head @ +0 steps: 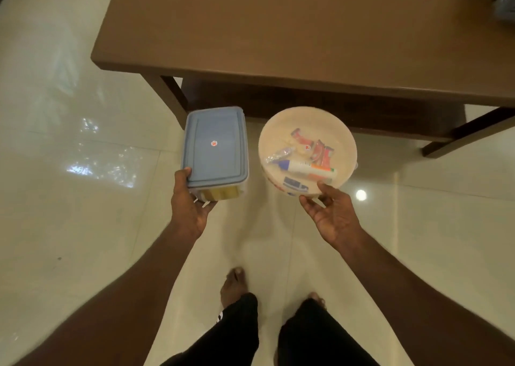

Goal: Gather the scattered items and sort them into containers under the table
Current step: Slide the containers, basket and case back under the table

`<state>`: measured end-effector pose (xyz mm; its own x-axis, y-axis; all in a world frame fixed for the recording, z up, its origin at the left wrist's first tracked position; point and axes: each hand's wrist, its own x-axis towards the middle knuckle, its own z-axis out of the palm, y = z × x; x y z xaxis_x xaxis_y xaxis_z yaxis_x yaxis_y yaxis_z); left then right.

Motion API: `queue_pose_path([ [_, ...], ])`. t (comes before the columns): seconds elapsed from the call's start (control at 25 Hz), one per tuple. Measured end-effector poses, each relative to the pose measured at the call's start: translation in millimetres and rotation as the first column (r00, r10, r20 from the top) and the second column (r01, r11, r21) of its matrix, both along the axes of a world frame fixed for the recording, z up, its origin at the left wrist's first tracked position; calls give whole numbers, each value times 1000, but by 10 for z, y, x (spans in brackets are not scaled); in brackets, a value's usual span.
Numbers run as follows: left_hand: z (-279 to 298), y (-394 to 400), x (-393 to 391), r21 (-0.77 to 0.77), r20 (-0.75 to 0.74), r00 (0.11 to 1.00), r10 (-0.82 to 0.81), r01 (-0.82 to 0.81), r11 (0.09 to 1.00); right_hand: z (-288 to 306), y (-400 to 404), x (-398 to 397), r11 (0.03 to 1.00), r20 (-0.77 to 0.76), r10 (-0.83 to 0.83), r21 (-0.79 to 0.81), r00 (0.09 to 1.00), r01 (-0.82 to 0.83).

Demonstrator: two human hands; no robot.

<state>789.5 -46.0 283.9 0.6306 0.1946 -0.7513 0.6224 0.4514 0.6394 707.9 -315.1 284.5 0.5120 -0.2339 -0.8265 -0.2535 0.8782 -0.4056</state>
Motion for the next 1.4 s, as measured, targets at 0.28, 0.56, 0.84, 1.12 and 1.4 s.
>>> queue_pose_path([
  [0.28,-985,-62,1283,92,213,976,-49,30,995,-1207,-47,1309,988,120,70,-142,990,-52],
  [0.56,-1453,-349,2165,81,341,939,52,-84,993,-1712,-93,2349,957,166,57,-290,984,-6],
  [0.84,-1486,-603,2780,167,384,923,-13,-55,984,-1762,-117,2889,696,-126,141,-693,982,-189],
  [1.12,-1721,-562,3205,237,414,884,-218,127,963,-1755,-199,3250,881,115,85,-472,990,-21],
  [1.4,-1851,-562,3397,226,502,837,-216,113,967,-1897,-202,3427,862,157,-6,-500,988,85],
])
